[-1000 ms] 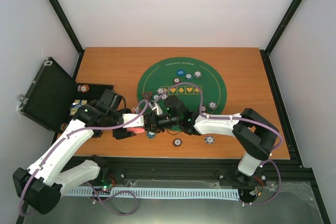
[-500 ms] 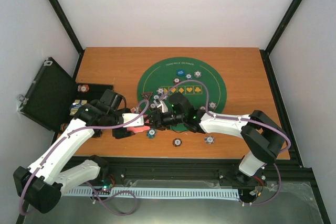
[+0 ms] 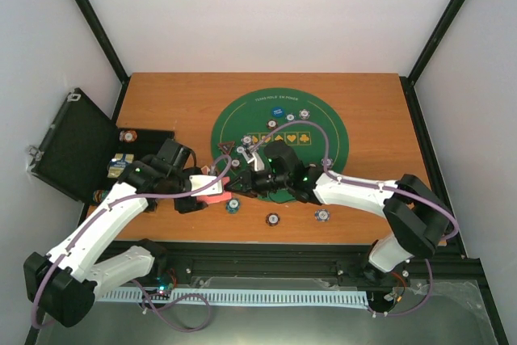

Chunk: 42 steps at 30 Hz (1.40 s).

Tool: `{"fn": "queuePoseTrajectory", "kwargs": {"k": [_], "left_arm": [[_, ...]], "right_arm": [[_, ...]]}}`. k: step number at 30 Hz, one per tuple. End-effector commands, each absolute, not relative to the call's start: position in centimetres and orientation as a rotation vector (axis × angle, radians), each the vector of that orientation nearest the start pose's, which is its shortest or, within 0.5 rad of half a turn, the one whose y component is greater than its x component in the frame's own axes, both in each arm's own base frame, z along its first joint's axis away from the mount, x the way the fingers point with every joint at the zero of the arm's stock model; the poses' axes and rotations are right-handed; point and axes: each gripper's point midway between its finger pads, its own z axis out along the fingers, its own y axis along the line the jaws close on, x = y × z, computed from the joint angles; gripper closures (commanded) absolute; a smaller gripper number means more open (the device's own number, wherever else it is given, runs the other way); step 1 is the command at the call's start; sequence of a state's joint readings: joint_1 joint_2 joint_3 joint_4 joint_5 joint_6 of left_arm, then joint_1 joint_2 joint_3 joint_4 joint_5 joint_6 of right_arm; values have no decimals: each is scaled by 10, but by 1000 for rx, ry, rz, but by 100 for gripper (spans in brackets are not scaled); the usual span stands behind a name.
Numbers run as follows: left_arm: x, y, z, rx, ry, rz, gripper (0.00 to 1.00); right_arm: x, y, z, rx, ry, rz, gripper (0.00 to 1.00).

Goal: Distribute texas hold em gaming equipment

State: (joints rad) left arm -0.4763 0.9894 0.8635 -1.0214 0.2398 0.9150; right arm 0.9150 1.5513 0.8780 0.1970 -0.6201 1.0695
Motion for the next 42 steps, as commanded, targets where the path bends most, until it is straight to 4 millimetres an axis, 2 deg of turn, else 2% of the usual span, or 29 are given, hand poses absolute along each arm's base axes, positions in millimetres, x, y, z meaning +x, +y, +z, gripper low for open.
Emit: {"fn": "queuePoseTrajectory", "kwargs": {"k": [1,6,9,14,18,23,25,26,30,33,37,39,42], "left_arm": [[188,-141,145,1771,1970,-148,90],[190,-133,137,1763,2007,-93,90],[190,-129,136,1752,2027,-76,90],[192,-126,139,1739,2047,-68,90],[192,-125,143,1733,2053,-72,90],[193,-127,148,1720,2064,-90,90],[193,-128,150,1714,2065,-99,90],[193,-129,151,1711,2064,-104,89],[193,-131,153,1704,2068,-120,89],[193,-131,155,1702,2071,-124,89],[193,-132,156,1704,2069,-131,89],[193,-133,156,1704,2071,-134,89],[193,-135,157,1702,2077,-151,89]], "right_arm": [[193,397,192,-268,2446,1712,97],[218,374,205,-223,2402,1690,97],[243,354,207,-179,2392,1654,97],[287,337,189,-151,2439,1587,97],[334,347,165,-156,2483,1556,97],[394,381,131,-161,2545,1547,97],[421,396,124,-159,2551,1542,97],[430,401,105,-135,2591,1536,97],[458,419,81,-113,2627,1526,97],[471,424,67,-118,2660,1475,97],[485,423,68,-152,2666,1379,96],[490,417,68,-152,2674,1320,87],[493,404,68,-166,2689,1217,62]]}}
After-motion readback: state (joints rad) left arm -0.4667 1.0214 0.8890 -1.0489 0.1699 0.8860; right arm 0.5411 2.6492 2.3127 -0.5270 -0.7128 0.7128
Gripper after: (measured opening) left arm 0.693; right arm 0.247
